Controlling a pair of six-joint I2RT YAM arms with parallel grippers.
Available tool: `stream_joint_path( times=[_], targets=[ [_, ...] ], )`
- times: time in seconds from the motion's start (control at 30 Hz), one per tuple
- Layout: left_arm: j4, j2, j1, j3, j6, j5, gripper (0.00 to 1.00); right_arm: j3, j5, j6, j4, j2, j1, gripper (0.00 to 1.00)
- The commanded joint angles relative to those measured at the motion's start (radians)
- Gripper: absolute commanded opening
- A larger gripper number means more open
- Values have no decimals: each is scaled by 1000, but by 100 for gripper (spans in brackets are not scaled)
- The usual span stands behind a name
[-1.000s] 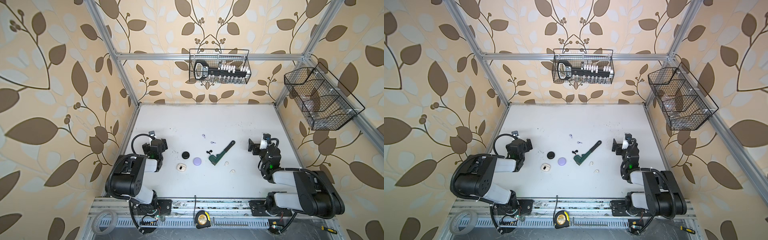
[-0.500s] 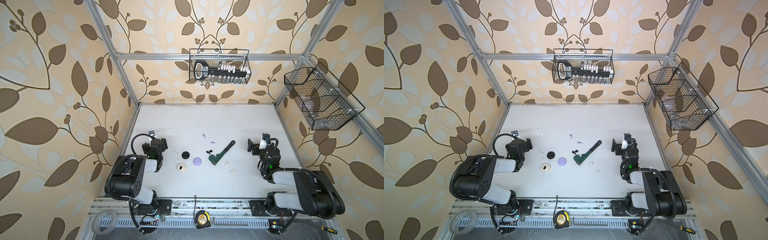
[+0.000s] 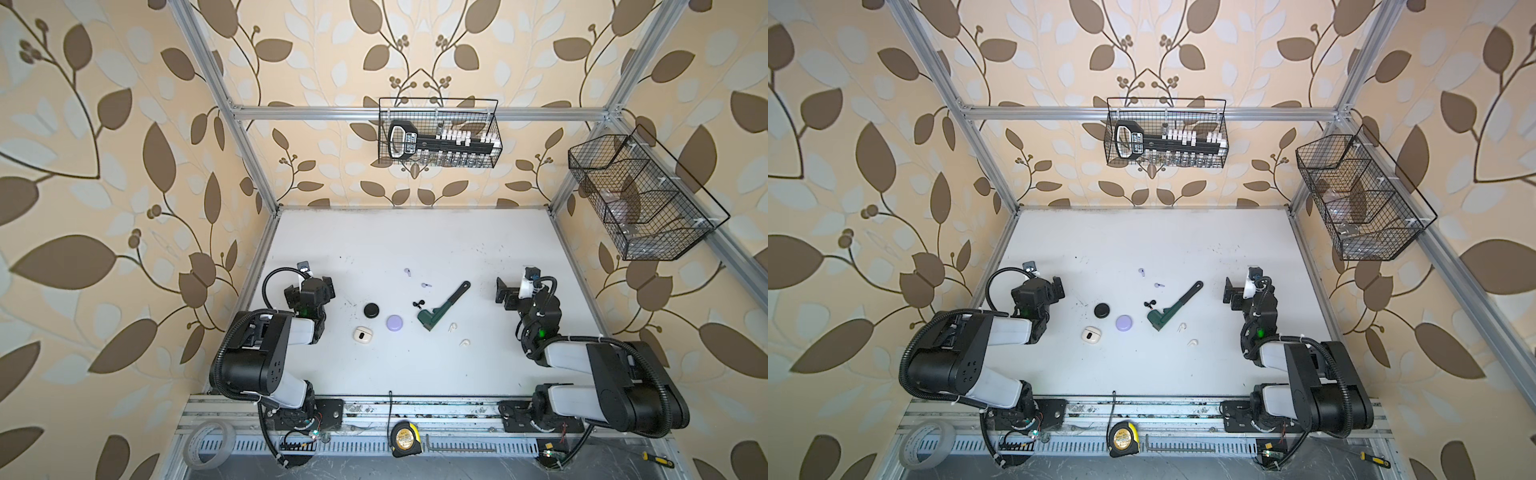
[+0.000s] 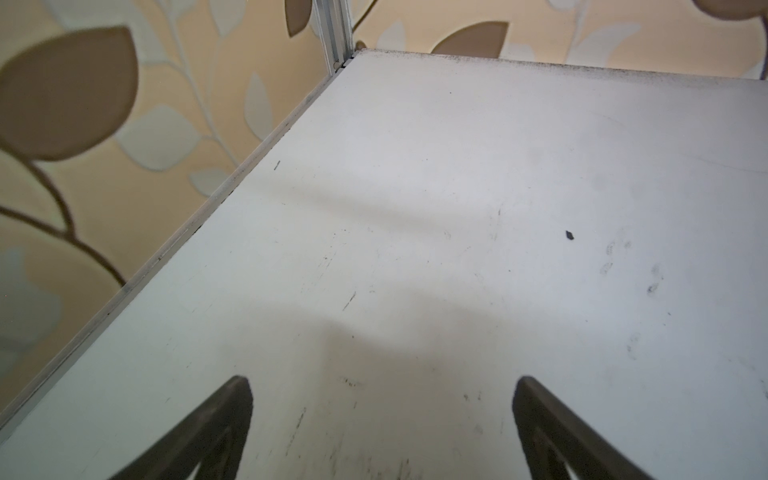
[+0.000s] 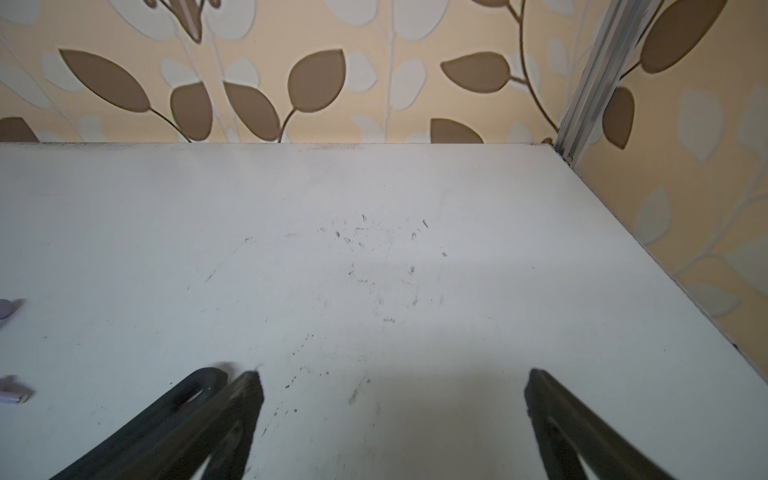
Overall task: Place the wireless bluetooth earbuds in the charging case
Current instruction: 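Raise both arms from the rest pose toward the table, then move the right gripper over the cream oval charging case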
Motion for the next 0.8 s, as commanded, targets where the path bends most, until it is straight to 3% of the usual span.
stream_joint_path(
  times=[0.0,0.07,0.17,0.23,0.33,0.4,0.47,0.57,0.63,0.7,0.77],
  targets=[
    [20,-14,10,21,-10,-11,99,67,-30,-10,-103,-36,-8,100],
    [21,-17,10,20,-10,-13,99,200,-55,-21,-376,-82,-8,100],
    [15,-52,9,20,15,16,99,202,-102,-45,-369,-81,4,100],
    [-123,-133,9,54,8,19,99,201,-55,-35,-390,-116,10,100],
    [-308,-252,9,93,-47,-78,99,164,7,-42,-387,-222,37,100],
    [-409,-336,9,110,-116,-154,99,130,56,-15,-367,-285,50,100],
    [-538,-437,9,144,-212,-218,99,153,105,102,-437,-333,48,100],
    [-739,-553,9,196,-416,-276,99,238,68,226,-578,-347,31,100],
    [-769,-612,9,201,-441,-201,99,312,80,423,-723,-344,1,100],
    [-776,-665,9,202,-419,-88,99,390,3,417,-832,-346,-33,100],
    [-777,-714,9,200,-386,39,99,425,0,464,-886,-382,-42,100]
  ],
)
